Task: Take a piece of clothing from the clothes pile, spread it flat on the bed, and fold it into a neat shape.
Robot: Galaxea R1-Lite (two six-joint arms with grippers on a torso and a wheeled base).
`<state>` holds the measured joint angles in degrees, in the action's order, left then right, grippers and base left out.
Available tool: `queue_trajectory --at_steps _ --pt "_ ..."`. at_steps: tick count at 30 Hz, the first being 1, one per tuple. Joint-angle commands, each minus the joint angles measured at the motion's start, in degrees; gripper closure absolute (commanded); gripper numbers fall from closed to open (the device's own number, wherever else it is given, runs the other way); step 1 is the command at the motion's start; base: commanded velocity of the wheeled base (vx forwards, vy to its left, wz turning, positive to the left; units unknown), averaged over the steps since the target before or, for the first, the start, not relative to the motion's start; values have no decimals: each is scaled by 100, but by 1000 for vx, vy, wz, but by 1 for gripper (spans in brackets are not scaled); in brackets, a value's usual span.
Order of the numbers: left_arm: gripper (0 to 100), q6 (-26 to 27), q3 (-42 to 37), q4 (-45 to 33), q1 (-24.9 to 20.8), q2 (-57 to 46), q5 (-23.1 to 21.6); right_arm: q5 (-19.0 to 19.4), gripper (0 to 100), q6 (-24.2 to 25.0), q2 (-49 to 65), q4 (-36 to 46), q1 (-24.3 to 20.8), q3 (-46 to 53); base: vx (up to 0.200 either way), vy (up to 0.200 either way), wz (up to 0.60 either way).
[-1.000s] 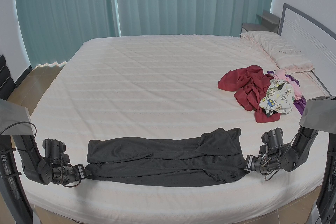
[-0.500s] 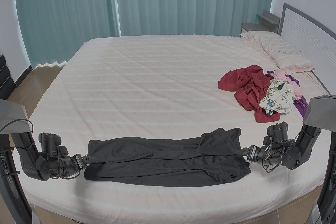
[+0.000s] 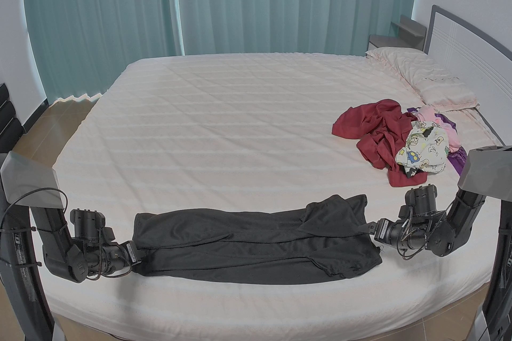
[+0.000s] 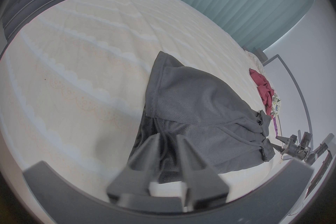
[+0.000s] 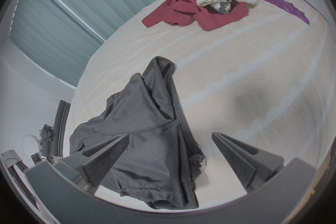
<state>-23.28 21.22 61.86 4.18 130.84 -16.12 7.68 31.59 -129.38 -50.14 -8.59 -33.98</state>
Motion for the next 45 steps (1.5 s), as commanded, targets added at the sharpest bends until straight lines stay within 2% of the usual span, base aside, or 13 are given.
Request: queue_trajectory --at_steps 1,5,9,15,29,30,45 --pt "100 -27 22 11 -5 64 3 111 0 -38 -35 4 -37 -48 0 0 0" --pt "100 -89 31 116 4 38 3 542 0 -276 -52 31 -37 -153 0 0 0" --pt "100 -326 31 362 4 29 3 577 0 -777 -298 92 -37 -470 0 0 0" --pt "100 -484 -31 591 65 -76 38 594 0 -1058 -738 22 -169 -619 0 0 0" --pt "100 -467 -31 600 118 -41 56 788 0 -1102 -685 -40 -125 -514 0 0 0" --pt "100 -467 -31 600 118 -41 56 788 100 -1102 -685 -40 -125 -514 0 0 0" --pt "100 -475 31 547 259 -15 56 788 100 -1023 -615 -110 -28 -496 0 0 0"
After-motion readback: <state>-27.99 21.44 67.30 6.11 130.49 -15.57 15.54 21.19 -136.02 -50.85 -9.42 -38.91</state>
